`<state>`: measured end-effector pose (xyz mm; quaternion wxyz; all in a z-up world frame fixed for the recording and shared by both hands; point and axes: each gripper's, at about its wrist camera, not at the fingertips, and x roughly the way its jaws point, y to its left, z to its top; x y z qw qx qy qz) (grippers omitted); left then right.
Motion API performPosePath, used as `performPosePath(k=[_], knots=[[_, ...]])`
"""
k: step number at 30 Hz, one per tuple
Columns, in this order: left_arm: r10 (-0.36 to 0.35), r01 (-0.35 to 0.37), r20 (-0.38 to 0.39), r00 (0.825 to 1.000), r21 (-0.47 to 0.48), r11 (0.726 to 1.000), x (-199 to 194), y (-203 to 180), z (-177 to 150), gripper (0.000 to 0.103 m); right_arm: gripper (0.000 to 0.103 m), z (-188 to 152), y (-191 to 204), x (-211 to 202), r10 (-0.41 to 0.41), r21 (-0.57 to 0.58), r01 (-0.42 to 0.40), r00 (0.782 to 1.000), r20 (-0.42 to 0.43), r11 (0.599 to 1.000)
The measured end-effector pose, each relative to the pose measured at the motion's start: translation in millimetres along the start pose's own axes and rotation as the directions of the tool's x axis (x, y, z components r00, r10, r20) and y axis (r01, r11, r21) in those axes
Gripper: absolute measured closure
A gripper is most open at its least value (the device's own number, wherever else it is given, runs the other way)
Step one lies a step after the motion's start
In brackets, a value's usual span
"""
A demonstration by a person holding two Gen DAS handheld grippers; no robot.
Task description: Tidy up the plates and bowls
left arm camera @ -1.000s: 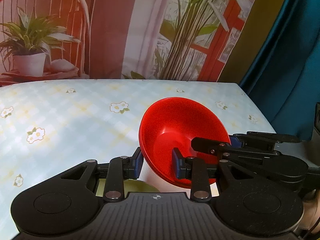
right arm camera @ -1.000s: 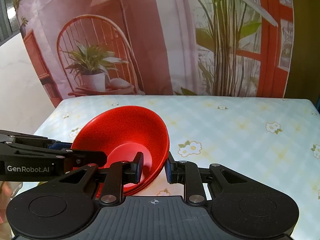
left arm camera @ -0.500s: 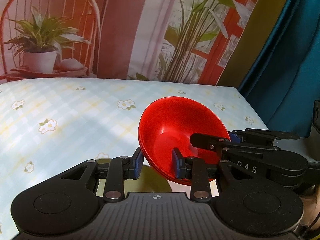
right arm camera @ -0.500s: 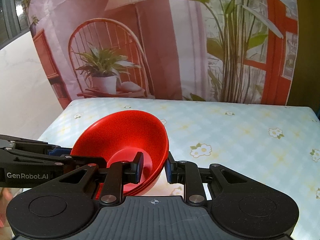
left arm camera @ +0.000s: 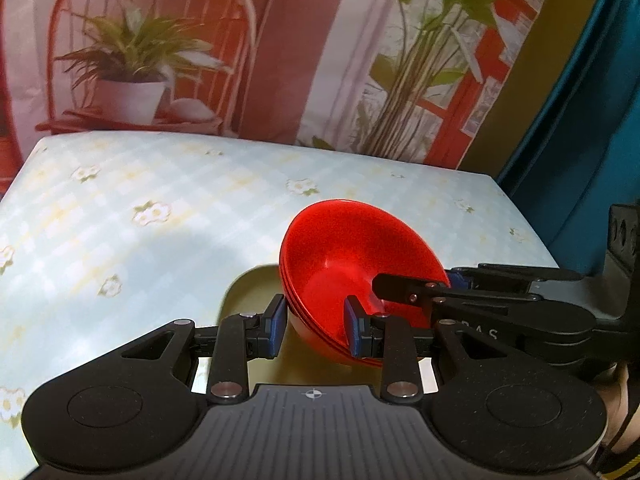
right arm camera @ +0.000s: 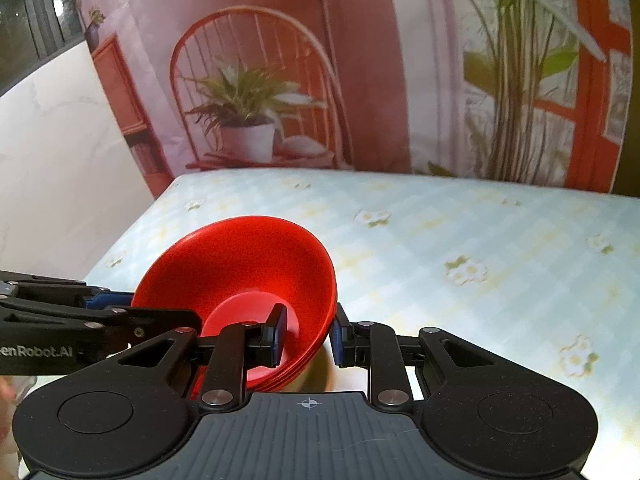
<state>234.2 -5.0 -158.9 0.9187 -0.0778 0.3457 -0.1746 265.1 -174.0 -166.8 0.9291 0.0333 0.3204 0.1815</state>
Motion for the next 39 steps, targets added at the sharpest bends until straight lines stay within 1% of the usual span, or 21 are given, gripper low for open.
performPosePath(k=[4,9,14,17,21,30,32,34,35,39], knots=[[0.017,-0.017,-0.003,1.000,-0.019,1.000,-2,9,-9,0.071,0.081,-8,9,9,0.016,-0.001,-0.016,1.000,-0.021,1.000],[0.021,-0.021,-0.012,1.000,-0.053,0.998,1,19,-16,0.071,0.081,-14,18,19,0.027,-0.004,-0.027,0.999,-0.040,1.000],[0.048,-0.048,-0.018,0.999,-0.042,0.998,7,22,-20,0.071,0.082,-16,23,26,0.024,-0.010,-0.025,0.999,-0.041,1.000],[0.061,-0.062,-0.023,0.998,-0.041,0.997,12,27,-19,0.071,0.082,-15,28,32,0.013,-0.040,-0.014,0.999,-0.040,0.999],[0.050,-0.051,-0.028,0.998,-0.066,0.997,14,31,-22,0.071,0.082,-14,30,40,0.005,-0.045,-0.007,0.999,-0.051,0.999],[0.052,-0.053,-0.025,0.998,-0.053,0.997,15,29,-24,0.071,0.081,-19,27,43,-0.005,-0.041,0.002,0.998,-0.061,0.999],[0.057,-0.057,-0.014,0.998,-0.043,0.997,14,28,-22,0.069,0.080,-19,27,42,-0.004,-0.040,0.001,0.998,-0.061,0.999],[0.060,-0.061,-0.010,0.998,-0.032,0.998,11,26,-20,0.063,0.079,-19,26,39,-0.003,-0.040,0.001,0.999,-0.050,0.999],[0.060,-0.060,-0.005,0.998,-0.027,0.998,9,26,-20,0.059,0.078,-18,26,37,-0.004,-0.041,0.002,0.999,-0.048,0.999],[0.066,-0.066,0.013,0.998,0.003,0.998,-1,20,-15,0.054,0.061,-16,23,26,0.002,-0.029,-0.003,1.000,-0.031,1.000]])
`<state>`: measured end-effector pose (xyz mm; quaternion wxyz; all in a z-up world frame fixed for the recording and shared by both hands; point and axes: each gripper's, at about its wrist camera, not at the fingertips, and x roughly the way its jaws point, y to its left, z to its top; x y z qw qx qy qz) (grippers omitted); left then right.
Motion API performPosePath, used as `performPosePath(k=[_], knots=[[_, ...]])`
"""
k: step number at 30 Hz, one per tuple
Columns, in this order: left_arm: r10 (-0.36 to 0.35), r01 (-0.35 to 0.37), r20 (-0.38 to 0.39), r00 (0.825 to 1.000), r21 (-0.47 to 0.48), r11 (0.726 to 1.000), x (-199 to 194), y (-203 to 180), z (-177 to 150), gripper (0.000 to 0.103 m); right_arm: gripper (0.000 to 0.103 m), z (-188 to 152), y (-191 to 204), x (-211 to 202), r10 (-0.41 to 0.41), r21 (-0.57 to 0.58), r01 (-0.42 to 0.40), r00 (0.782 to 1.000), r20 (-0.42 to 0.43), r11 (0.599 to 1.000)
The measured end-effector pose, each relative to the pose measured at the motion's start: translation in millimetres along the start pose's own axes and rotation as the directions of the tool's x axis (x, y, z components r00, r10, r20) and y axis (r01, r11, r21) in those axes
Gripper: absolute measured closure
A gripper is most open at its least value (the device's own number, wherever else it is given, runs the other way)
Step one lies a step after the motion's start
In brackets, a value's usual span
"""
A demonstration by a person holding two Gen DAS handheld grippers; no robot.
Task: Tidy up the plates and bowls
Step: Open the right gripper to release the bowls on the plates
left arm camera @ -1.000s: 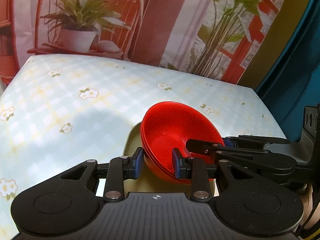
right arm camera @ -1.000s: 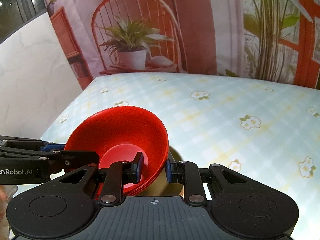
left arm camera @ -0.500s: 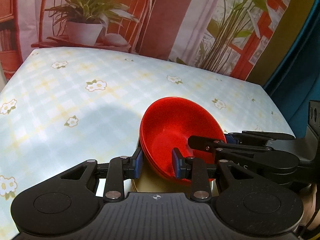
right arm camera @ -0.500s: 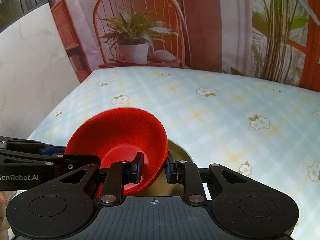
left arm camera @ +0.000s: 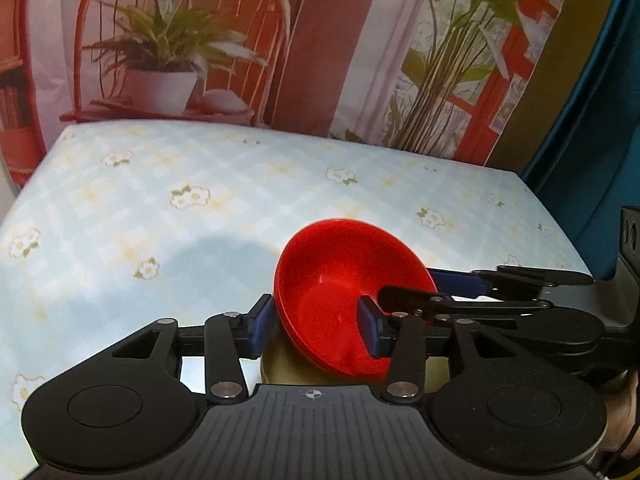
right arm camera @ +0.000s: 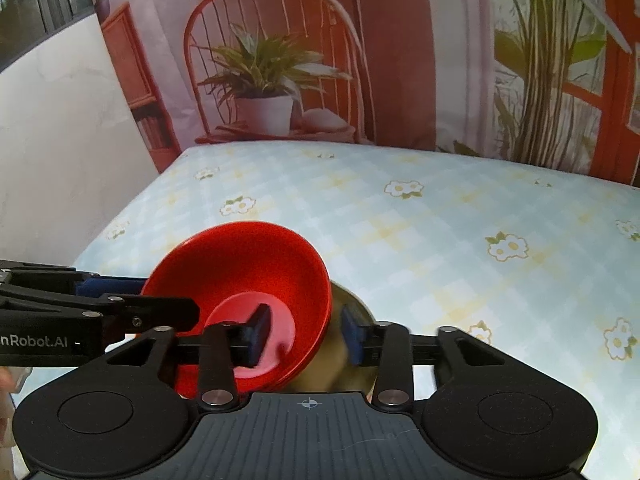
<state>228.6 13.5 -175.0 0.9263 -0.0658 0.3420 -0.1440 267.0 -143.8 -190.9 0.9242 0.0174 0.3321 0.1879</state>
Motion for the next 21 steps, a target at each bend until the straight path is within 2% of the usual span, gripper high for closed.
performPosePath(k=[3,10,12,15,18,21], knots=[[0.009,-0.010,0.016,1.000,0.021,1.000,-9,-4,2,0.051,0.057,2,-4,-10,-0.006,0.005,0.006,1.000,0.017,1.000],[0.029,-0.033,0.070,0.997,0.062,0.998,-36,-16,7,0.040,0.041,7,-15,-42,-0.038,0.014,0.037,0.998,0.058,0.999],[0.041,-0.047,0.090,0.995,0.072,0.996,-45,-20,9,0.034,0.034,7,-17,-51,-0.058,0.014,0.057,0.996,0.068,0.998],[0.062,-0.075,0.136,0.989,0.090,0.993,-65,-27,10,0.024,0.029,9,-19,-70,-0.090,0.025,0.088,0.993,0.082,0.996],[0.087,-0.106,0.185,0.979,0.096,0.990,-84,-34,13,0.011,0.013,10,-20,-93,-0.120,0.028,0.117,0.985,0.121,0.993],[0.127,-0.148,0.217,0.968,0.087,0.985,-107,-39,12,0.005,0.006,11,-17,-118,-0.140,0.014,0.139,0.977,0.162,0.990]])
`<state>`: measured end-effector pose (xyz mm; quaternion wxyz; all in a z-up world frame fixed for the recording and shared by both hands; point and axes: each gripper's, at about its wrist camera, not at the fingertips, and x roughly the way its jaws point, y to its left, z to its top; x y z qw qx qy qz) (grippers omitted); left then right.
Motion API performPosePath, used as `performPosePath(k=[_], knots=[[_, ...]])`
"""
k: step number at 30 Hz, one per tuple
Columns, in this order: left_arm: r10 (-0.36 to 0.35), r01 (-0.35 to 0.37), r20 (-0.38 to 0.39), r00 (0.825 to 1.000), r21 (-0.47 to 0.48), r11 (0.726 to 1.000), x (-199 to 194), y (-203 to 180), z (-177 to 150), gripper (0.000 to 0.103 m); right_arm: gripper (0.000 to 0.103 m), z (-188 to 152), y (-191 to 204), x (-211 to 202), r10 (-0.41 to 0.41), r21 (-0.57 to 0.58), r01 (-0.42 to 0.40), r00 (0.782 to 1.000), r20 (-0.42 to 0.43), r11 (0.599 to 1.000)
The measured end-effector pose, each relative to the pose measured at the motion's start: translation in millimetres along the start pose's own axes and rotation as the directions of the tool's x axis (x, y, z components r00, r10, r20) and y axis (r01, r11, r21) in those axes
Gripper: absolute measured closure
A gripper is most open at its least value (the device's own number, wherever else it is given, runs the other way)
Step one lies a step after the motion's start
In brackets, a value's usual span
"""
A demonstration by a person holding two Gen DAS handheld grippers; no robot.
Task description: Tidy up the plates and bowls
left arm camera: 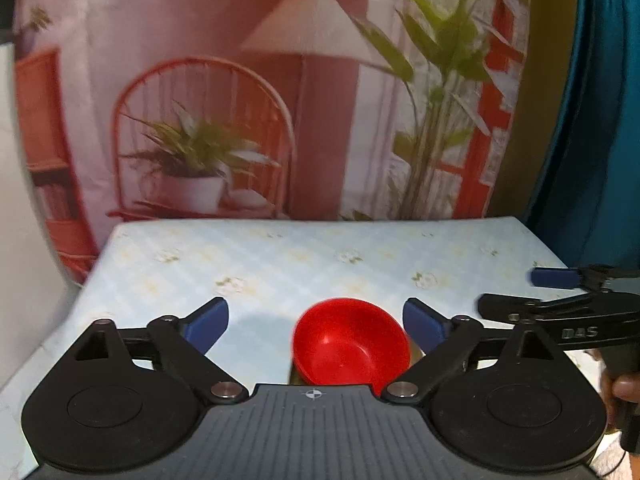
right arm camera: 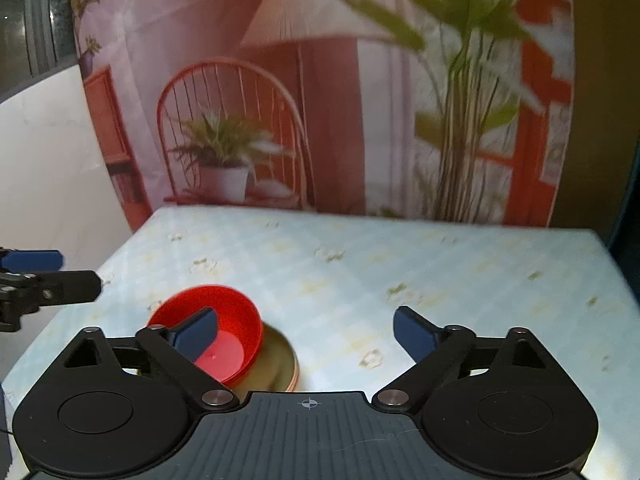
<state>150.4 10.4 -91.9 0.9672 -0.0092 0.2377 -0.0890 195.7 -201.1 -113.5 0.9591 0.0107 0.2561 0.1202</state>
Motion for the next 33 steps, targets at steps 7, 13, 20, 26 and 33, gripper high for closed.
performPosePath(k=[7,13,20,26,33], knots=[[0.030,-0.029,0.082,0.996,-0.023,0.999,-52,-6,-1,0.000,0.000,8,3,-54,-0.037,-0.001,0.037,0.996,0.078,0.999],[0.074,-0.077,0.140,0.987,0.013,0.997,-85,-21,0,0.000,0.000,9,3,-100,-0.054,0.030,0.051,0.988,0.147,0.998],[0.102,-0.118,0.212,0.972,0.062,0.991,-116,-43,0,0.000,0.000,5,6,-143,-0.071,0.043,0.063,0.975,0.210,0.997],[0.075,-0.087,0.219,0.973,0.041,0.995,-129,-44,-8,0.000,0.000,-9,13,-164,-0.097,0.033,0.092,0.969,0.226,0.995],[0.088,-0.097,0.209,0.974,0.034,0.995,-130,-42,-14,0.000,0.000,-18,12,-169,-0.107,0.053,0.098,0.971,0.215,0.994]])
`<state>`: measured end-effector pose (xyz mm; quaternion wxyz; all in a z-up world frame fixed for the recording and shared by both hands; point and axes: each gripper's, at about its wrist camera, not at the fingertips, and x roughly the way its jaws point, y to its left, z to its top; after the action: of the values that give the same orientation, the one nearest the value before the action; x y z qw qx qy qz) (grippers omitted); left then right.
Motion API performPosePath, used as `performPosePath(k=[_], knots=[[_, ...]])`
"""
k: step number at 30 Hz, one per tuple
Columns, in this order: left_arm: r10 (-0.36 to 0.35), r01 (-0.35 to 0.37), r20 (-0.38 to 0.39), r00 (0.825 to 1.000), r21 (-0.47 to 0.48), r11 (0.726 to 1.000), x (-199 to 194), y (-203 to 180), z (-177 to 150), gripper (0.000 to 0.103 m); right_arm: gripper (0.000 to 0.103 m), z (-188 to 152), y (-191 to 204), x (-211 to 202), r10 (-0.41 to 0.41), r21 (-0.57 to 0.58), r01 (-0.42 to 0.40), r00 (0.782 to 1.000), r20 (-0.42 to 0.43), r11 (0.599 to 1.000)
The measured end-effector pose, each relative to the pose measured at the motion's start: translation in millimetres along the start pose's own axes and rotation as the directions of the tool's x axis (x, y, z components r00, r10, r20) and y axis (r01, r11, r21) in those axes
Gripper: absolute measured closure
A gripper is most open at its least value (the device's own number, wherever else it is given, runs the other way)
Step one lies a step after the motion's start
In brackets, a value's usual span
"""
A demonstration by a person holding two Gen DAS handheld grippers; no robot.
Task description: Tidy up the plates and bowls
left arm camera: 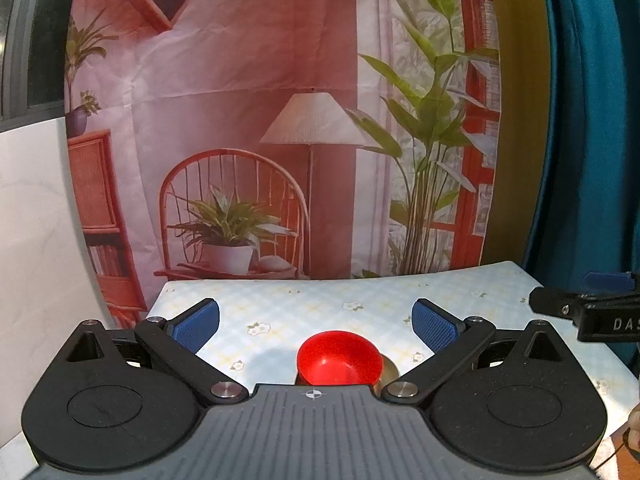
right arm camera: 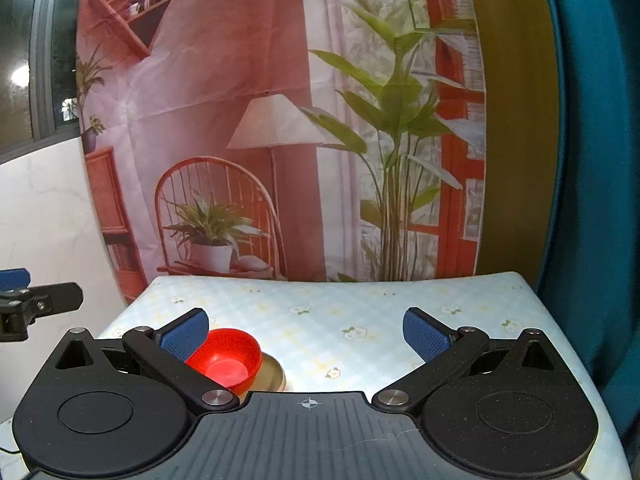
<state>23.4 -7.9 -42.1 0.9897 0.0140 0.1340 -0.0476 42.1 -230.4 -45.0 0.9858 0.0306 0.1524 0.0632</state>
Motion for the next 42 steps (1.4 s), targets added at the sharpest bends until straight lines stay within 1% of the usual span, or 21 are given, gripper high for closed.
performPosePath(k=[3,14,31,42], knots=[[0.008,-0.008,-0.005,1.000,-0.005,1.000,1.8,1.8,0.4,0.000,0.000,0.7,-0.7,-1.5,-0.010,-0.001,0.010,1.000,0.009,1.000],[0.002,-0.002,-0.029,1.000,-0.012,1.000,2.8,3.7,-2.1,0.000,0.000,2.1,3.4,-4.7,-0.024,-0.021,0.025,1.000,0.020,0.999],[0.015,-0.015,-0.022,1.000,-0.010,1.000,-1.4,3.1,-3.1,0.000,0.000,4.9,3.9,-7.2,-0.028,-0.025,0.029,0.999,0.024,0.999],[0.040,-0.040,-0.009,0.999,-0.007,0.999,-5.3,1.2,-1.6,0.000,0.000,7.3,0.5,-6.6,-0.036,-0.015,0.036,0.999,0.020,0.999]])
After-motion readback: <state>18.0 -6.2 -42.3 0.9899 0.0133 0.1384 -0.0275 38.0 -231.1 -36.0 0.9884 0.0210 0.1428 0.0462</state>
